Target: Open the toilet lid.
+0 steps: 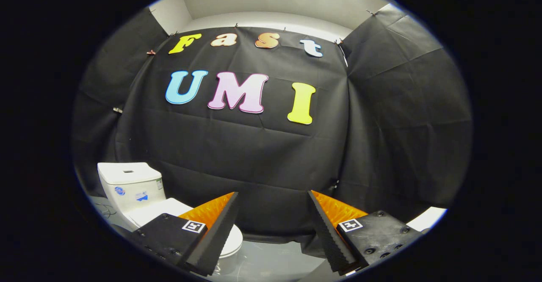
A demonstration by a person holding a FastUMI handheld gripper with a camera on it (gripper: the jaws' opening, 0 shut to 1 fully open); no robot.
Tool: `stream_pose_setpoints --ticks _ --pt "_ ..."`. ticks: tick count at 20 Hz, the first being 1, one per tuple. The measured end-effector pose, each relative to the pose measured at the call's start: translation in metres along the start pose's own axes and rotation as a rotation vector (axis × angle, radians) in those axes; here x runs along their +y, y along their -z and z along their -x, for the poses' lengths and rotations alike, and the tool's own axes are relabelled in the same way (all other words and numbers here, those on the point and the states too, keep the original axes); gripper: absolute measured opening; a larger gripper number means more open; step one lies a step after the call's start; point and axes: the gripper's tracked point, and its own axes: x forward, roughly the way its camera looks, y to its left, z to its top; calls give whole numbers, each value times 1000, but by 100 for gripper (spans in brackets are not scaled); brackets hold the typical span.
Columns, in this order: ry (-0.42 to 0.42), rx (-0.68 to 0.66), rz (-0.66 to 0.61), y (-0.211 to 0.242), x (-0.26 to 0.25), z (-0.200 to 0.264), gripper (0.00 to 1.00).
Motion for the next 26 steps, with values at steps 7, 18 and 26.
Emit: stream_pose_setpoints --ticks 7,18,26 --pt "-43 9 7 3 15 -2 98" --pt "-358 208 -94 55 97 -13 98" --pt "-499 1029 -555 259 144 19 99"
